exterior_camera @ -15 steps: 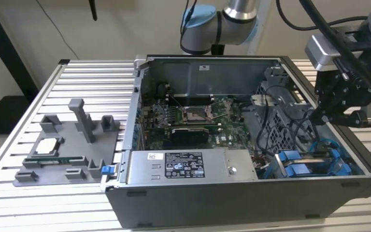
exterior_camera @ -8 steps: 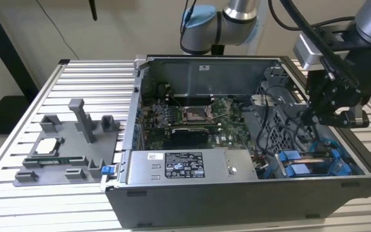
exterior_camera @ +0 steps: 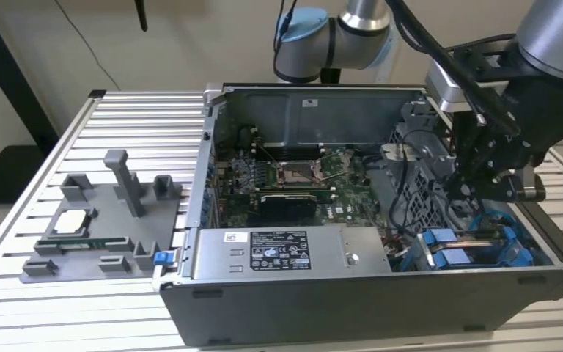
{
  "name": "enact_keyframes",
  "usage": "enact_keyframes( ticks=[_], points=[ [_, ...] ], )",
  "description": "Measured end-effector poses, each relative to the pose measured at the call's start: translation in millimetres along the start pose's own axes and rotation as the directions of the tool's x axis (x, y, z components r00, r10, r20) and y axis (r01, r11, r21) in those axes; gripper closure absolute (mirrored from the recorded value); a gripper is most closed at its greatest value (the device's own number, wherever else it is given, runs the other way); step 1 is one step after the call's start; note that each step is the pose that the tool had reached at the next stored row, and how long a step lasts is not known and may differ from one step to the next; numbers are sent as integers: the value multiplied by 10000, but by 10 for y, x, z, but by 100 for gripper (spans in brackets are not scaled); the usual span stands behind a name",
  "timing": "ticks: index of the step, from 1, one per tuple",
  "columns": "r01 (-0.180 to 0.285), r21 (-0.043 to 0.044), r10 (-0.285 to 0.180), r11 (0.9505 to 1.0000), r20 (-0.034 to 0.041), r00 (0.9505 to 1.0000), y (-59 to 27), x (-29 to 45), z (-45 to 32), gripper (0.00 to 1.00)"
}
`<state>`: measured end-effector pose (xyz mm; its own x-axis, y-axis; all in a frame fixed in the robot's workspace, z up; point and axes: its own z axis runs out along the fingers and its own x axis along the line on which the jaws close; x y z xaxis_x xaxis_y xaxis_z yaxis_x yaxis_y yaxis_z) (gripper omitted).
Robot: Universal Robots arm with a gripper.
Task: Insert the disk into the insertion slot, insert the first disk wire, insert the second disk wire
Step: 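Insert the second disk wire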
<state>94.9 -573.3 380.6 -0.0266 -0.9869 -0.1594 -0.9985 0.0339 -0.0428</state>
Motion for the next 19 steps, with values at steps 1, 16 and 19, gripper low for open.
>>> enact_keyframes(
  ticks=[1, 16, 19],
  points=[
    [4, -28, -5, 10000, -178, 9998, 0, 5, -1, 100],
    [88, -531, -129, 9985, -780, 9969, -249, 49, 86, 100],
    [97, -540, -139, 9985, -782, 9968, -259, 51, 96, 100]
  ],
)
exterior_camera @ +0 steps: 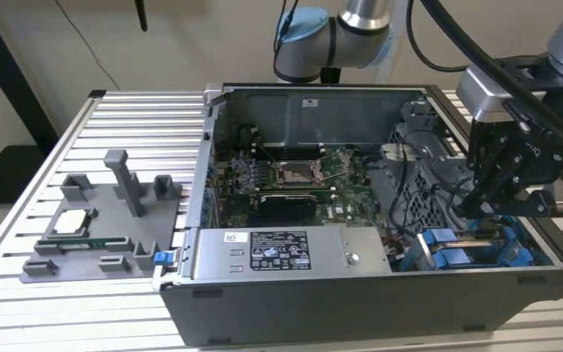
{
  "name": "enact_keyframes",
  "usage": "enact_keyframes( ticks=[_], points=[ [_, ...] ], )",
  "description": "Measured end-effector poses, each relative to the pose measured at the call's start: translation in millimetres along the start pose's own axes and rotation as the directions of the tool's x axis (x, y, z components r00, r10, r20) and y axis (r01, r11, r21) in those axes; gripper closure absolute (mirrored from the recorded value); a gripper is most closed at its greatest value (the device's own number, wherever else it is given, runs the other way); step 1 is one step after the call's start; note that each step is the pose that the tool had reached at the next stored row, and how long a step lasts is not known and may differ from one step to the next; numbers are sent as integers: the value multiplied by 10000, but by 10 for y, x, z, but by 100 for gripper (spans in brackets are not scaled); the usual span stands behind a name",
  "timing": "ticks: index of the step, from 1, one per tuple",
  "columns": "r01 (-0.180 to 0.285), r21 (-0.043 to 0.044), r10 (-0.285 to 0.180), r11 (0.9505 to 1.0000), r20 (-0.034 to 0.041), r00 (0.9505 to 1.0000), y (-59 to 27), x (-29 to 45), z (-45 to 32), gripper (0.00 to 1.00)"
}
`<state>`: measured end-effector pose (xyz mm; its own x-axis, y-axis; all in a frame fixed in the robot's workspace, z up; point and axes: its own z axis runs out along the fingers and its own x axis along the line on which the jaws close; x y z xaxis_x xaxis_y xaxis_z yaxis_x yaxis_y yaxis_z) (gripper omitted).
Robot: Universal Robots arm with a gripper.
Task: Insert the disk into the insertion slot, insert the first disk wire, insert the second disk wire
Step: 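Insert the second disk wire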
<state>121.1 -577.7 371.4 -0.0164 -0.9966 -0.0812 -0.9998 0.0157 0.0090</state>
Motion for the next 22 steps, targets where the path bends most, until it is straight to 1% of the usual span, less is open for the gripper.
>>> enact_keyframes(
  ticks=[5, 7, 15, 19, 22],
  points=[
    [1, 0, -1, 10000, 1, 10000, -1, 0, 3, 100],
    [3, -1, -3, 10000, -12, 10000, -8, 0, 10, 100],
    [1, -1, -1, 10000, -46, 10000, -82, 9, 128, 100],
    [0, -2, 0, 10000, -59, 10000, -85, 10, 133, 100],
    [0, -3, 0, 10000, -56, 10000, -85, 12, 162, 100]
  ],
)
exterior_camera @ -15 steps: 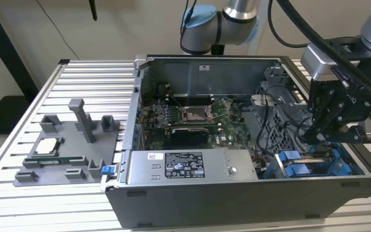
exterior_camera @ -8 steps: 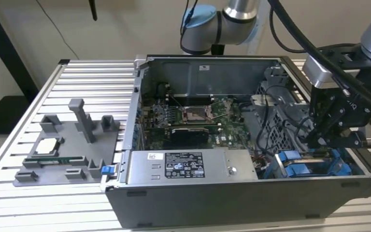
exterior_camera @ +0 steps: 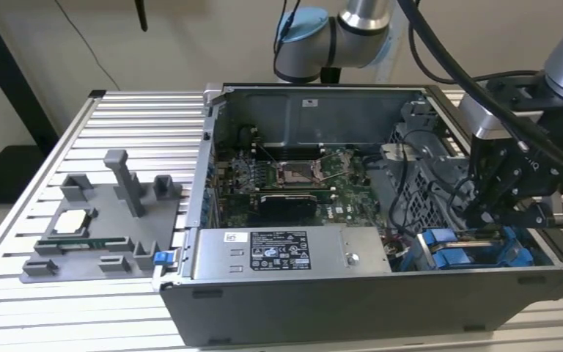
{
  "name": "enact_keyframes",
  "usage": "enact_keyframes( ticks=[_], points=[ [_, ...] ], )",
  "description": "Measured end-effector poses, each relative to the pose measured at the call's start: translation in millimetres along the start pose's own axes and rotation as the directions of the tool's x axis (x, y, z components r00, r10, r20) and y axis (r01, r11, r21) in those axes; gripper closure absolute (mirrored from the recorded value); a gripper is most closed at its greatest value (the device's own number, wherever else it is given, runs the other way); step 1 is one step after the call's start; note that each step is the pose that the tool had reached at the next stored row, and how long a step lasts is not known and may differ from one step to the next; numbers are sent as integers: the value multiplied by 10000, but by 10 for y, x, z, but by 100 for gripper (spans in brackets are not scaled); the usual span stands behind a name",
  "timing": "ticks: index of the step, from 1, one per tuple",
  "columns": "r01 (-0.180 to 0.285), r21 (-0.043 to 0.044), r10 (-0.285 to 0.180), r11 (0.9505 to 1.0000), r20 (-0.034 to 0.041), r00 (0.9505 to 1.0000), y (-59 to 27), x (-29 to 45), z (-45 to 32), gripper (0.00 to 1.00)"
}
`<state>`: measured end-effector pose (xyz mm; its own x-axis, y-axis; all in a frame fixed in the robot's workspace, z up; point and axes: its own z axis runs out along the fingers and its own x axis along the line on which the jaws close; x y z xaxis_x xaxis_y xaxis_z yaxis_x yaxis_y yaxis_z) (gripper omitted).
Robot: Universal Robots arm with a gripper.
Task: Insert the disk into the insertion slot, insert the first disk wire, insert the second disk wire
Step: 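Insert the second disk wire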
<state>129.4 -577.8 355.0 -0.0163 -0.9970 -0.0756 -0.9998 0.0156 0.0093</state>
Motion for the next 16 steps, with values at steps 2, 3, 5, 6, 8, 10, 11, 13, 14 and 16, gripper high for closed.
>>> enact_keyframes(
  ticks=[2, 3, 5, 6, 8, 10, 11, 13, 14, 16],
  points=[
    [0, 0, 0, 10000, -5, 10000, 0, 1, 20, 100],
    [0, 0, 0, 10000, -8, 10000, 0, 1, 26, 100],
    [0, 0, 0, 10000, -10, 10000, 0, 3, 41, 100],
    [-1, 0, 1, 10000, -8, 10000, -1, 3, 46, 100],
    [-1, 0, 1, 10000, -9, 10000, -3, 4, 56, 100],
    [0, 0, 0, 10000, -11, 10000, -4, 5, 62, 100],
    [0, 0, 0, 10000, -11, 10000, -4, 5, 62, 100],
    [-1, 0, 1, 10000, -11, 10000, -4, 5, 63, 100],
    [0, 6, 0, 10000, -11, 10000, -4, 5, 64, 100],
    [2, 18, -2, 10000, -20, 10000, -4, 5, 67, 100]
  ],
)
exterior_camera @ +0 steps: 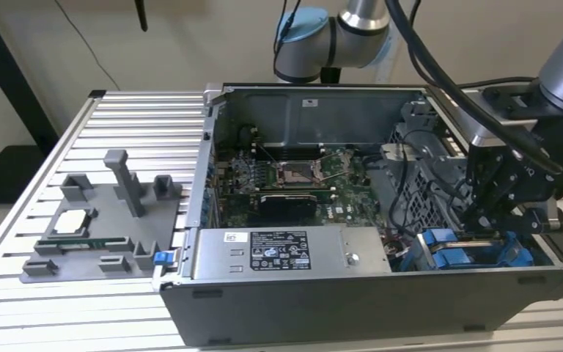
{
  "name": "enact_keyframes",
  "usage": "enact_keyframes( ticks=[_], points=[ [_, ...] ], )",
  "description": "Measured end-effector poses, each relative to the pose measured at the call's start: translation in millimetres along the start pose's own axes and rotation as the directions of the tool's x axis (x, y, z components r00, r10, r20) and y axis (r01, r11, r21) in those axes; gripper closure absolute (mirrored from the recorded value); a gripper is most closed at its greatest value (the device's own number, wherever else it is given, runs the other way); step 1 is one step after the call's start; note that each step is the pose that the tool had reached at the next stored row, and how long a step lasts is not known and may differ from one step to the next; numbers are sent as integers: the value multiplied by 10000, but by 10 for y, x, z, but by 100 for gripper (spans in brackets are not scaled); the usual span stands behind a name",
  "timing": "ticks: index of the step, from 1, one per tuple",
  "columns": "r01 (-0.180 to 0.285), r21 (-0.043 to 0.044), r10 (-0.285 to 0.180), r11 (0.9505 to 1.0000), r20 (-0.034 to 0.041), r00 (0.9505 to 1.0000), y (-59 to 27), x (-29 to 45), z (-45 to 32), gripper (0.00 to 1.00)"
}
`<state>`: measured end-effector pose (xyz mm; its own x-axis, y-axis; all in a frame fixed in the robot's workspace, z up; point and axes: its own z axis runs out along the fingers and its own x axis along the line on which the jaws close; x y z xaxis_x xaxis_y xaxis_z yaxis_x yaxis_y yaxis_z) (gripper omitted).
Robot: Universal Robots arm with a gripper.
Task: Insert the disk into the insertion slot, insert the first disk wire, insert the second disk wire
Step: 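Insert the second disk wire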
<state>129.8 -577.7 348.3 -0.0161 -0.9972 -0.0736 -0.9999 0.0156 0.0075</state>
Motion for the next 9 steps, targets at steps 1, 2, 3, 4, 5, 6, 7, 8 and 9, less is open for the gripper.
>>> enact_keyframes(
  ticks=[1, 2, 3, 4, 5, 6, 7, 8, 9],
  points=[
    [0, 1, 0, 10000, -14, 10000, 0, 0, 1, 100],
    [-1, 3, 1, 10000, -38, 10000, 1, 0, 0, 100],
    [-1, 3, 1, 10000, -60, 10000, 1, 0, 2, 100],
    [-1, 4, 1, 10000, -85, 10000, 1, 1, 4, 100],
    [-1, 6, 1, 10000, -116, 9999, 1, 1, 5, 100],
    [-1, 12, 1, 10000, -150, 9999, 1, 1, 7, 100],
    [-1, 18, 1, 10000, -175, 9998, 1, 1, 9, 100],
    [0, 21, 0, 10000, -181, 9998, 1, 1, 10, 100],
    [0, 23, 1, 10000, -182, 9998, 2, 2, 10, 100]
  ],
)
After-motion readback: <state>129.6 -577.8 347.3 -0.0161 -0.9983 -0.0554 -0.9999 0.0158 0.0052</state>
